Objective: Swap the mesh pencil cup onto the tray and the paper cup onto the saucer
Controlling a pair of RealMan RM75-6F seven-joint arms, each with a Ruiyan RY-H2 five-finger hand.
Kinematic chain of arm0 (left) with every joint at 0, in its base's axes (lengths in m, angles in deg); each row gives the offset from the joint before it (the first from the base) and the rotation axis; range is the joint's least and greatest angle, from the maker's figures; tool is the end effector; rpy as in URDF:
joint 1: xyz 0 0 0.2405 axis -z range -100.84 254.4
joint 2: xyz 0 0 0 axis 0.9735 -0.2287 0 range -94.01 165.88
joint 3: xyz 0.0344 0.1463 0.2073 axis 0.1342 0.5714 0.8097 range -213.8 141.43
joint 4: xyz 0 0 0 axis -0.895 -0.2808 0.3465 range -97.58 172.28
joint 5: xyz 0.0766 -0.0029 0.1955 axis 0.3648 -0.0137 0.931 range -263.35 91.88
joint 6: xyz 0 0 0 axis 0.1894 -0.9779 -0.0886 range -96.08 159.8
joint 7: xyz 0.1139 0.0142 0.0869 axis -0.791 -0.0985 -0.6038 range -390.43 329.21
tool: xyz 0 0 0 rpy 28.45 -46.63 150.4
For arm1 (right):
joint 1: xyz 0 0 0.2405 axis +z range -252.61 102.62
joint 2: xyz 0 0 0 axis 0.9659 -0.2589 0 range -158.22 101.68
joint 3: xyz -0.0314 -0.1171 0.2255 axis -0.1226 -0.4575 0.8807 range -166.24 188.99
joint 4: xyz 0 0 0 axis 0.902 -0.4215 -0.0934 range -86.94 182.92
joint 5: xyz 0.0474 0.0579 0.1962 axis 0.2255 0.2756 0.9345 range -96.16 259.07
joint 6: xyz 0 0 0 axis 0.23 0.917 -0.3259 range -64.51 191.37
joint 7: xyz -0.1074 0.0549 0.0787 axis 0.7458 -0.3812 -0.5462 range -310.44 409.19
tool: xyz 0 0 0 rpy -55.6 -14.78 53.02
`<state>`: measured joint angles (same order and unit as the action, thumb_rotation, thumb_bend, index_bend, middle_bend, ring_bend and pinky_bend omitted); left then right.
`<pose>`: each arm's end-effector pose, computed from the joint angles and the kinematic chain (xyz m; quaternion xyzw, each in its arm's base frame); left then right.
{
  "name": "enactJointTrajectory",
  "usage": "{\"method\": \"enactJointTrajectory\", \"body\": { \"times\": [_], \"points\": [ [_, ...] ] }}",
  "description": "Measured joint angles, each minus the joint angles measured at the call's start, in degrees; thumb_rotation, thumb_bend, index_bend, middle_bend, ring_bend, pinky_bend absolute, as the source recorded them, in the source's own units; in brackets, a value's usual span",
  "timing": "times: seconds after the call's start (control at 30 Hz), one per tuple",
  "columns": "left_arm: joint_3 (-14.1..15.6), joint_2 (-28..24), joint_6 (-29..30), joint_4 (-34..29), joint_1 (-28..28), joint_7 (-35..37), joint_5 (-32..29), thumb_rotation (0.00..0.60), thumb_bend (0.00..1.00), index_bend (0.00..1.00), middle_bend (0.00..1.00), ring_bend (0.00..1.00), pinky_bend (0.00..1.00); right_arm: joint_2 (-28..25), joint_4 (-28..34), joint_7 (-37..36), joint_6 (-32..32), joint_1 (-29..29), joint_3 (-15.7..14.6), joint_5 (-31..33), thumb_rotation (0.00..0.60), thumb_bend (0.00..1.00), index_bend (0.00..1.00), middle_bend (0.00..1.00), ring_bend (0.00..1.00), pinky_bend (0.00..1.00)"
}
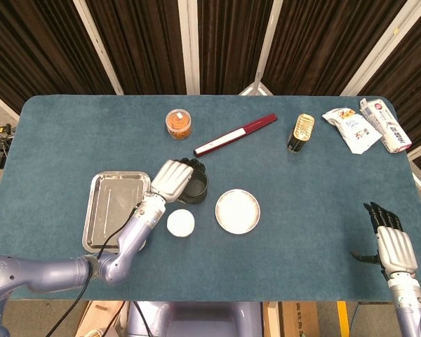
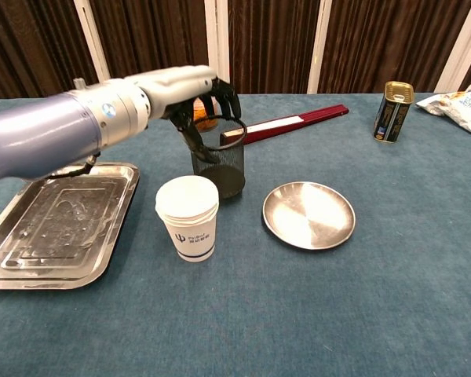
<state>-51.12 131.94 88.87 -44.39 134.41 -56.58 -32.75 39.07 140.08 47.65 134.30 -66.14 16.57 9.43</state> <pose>-0.0447 0.3768 -0.0377 -0.7423 -0.3426 -0.4210 0.3928 -0.3333 -0.2061 0.1250 0.5502 -0.5112 0.3372 0.5677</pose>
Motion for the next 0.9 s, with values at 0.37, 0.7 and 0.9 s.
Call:
{"method": "enactJointTrajectory", "body": {
  "times": [0.37, 0.7, 0.9],
  "points": [
    [0.0, -8.6, 2.7, -8.1, -3.4, 0.6, 2.4, 0.600, 0.42, 0.36, 0.35, 0.31, 0.45, 0.2, -0.2, 0.1, -0.1, 0.1, 0.2, 0.3, 0.600, 0.00, 0.00, 0.00, 0.00, 0.00],
    [4.5, -22.8, 3.6, -18.7, -10.3, 3.4, 6.1, 0.600, 0.42, 0.36, 0.34, 0.31, 0.45, 0.3, 0.3, 0.6, 0.4, -0.1, 0.2, 0.0, 0.600, 0.00, 0.00, 0.00, 0.00, 0.00],
    [8.4, -25.9, 4.1, -19.7, -14.7, 9.1, 13.1, 0.600, 0.42, 0.36, 0.34, 0.31, 0.45, 0.2, 0.4, 0.6, 0.4, -0.1, 0.1, -0.1, 0.600, 0.00, 0.00, 0.00, 0.00, 0.00]
  ]
}}
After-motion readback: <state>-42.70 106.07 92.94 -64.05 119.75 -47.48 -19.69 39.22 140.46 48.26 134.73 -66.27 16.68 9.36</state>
